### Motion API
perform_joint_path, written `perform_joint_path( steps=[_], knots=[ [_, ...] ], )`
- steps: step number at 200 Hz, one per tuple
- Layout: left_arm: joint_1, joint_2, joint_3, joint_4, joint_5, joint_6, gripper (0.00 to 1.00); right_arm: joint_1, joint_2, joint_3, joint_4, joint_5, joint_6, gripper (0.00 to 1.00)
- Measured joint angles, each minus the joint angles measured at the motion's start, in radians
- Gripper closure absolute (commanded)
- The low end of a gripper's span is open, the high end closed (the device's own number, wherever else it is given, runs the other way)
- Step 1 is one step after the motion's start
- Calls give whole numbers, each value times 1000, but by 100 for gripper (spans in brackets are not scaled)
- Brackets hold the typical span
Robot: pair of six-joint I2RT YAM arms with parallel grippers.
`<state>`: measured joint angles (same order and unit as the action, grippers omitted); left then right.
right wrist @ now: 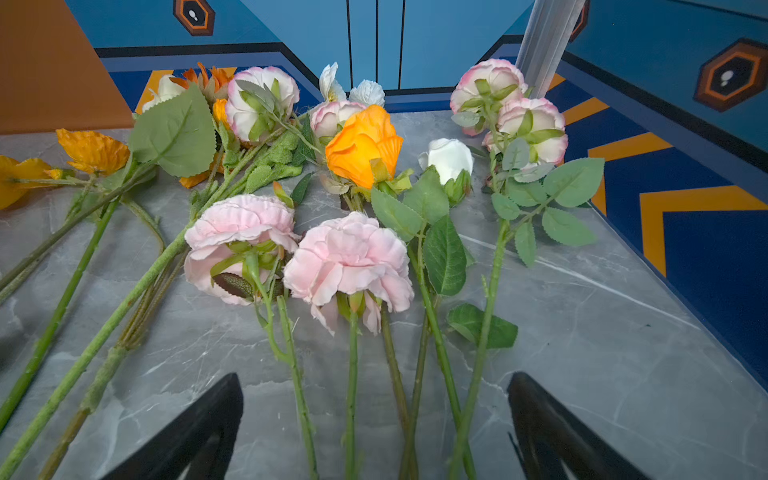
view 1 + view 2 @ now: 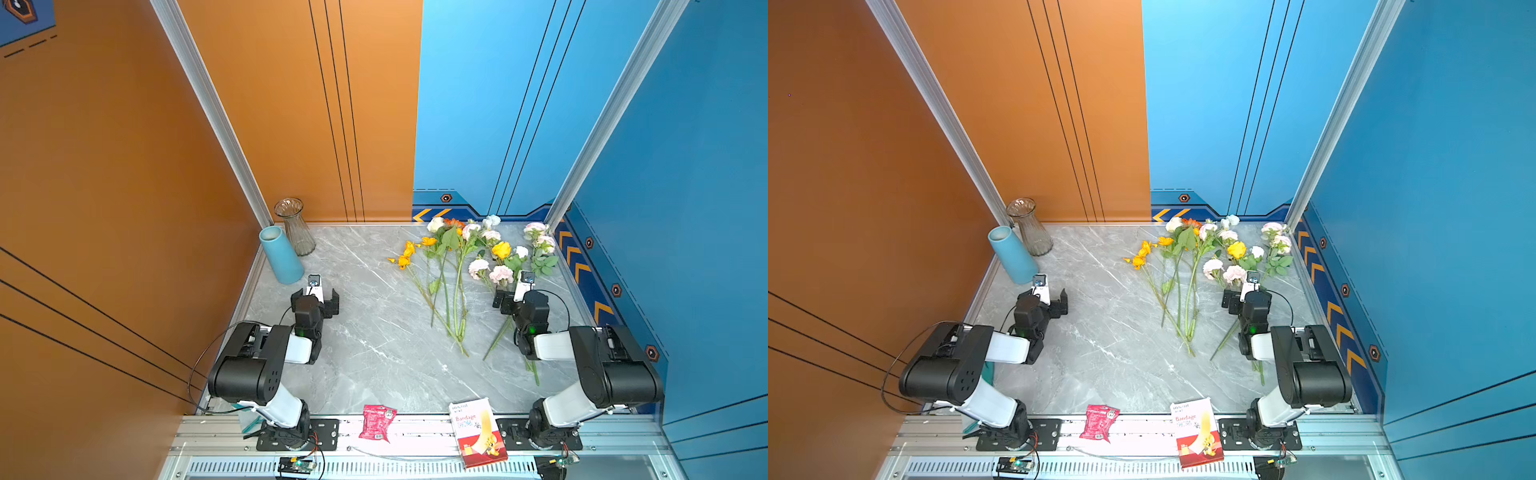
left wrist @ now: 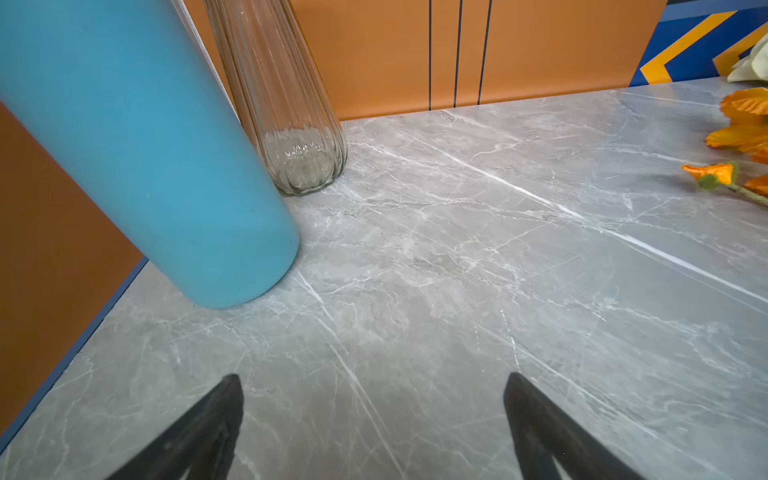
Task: Arrange the flowers into the vase
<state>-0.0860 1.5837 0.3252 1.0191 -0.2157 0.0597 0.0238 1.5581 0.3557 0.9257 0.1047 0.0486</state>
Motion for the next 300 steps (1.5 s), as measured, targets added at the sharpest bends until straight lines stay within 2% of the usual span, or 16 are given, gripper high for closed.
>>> perform_joint_path(
  steps=[167, 183, 201, 218, 239, 260, 281, 300],
  knots=[
    [23, 0, 27, -45, -19, -34, 0, -11, 0, 1, 0, -34, 2, 0],
    [22, -6, 27, -48, -10, -29, 3, 5, -2, -12, 28, -25, -5, 0],
    [11, -54, 19, -64, -16, -22, 0, 37, -55, -68, 52, 1, -11, 0],
    [-28, -143, 5, -89, -64, -11, 2, 46, -164, -97, 16, 26, -12, 0],
    [-97, -287, 29, -218, -146, -2, 2, 60, -322, -51, -135, 32, -12, 0],
    [-119, -394, 128, -425, -196, -51, 2, 131, -439, 75, -326, 27, -11, 0],
    [-112, -448, 240, -625, -231, -126, 2, 229, -475, 246, -495, 5, -4, 0],
    [-84, -426, 392, -860, -237, -196, 2, 336, -441, 439, -633, -6, 3, 0]
  ],
)
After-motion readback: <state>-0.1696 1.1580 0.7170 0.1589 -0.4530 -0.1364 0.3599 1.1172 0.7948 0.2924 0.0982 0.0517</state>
